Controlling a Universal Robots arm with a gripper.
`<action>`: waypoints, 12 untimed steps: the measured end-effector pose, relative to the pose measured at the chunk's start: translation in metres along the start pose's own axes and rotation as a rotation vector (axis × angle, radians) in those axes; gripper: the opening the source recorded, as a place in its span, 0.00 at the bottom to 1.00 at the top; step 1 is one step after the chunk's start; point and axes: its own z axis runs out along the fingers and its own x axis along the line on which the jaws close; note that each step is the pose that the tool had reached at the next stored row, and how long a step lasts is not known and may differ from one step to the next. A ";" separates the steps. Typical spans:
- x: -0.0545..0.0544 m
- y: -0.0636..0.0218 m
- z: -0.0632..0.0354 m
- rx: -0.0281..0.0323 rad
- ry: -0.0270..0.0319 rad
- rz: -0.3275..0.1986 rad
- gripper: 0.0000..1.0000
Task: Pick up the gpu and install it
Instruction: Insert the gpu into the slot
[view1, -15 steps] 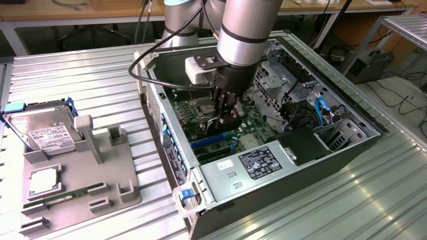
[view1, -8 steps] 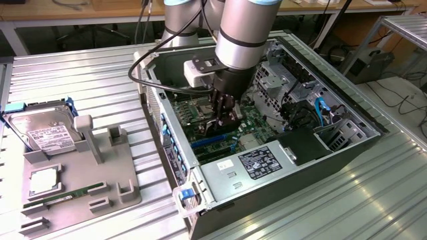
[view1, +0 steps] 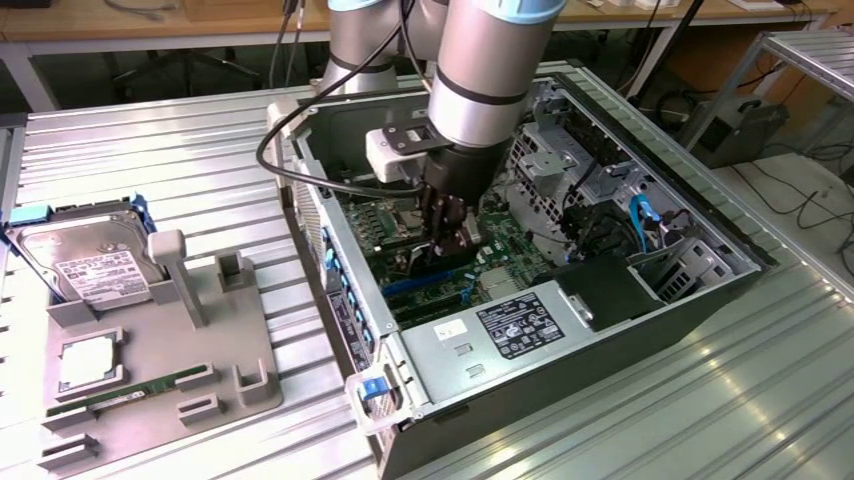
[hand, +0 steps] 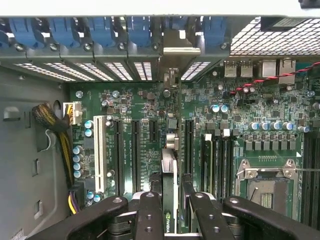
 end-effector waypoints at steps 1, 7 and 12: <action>0.000 0.0002 0.0006 0.0000 -0.0003 0.000 0.26; 0.000 0.0021 0.0048 -0.0001 -0.0036 0.000 0.26; 0.000 0.0029 0.0066 -0.0003 -0.0059 0.000 0.26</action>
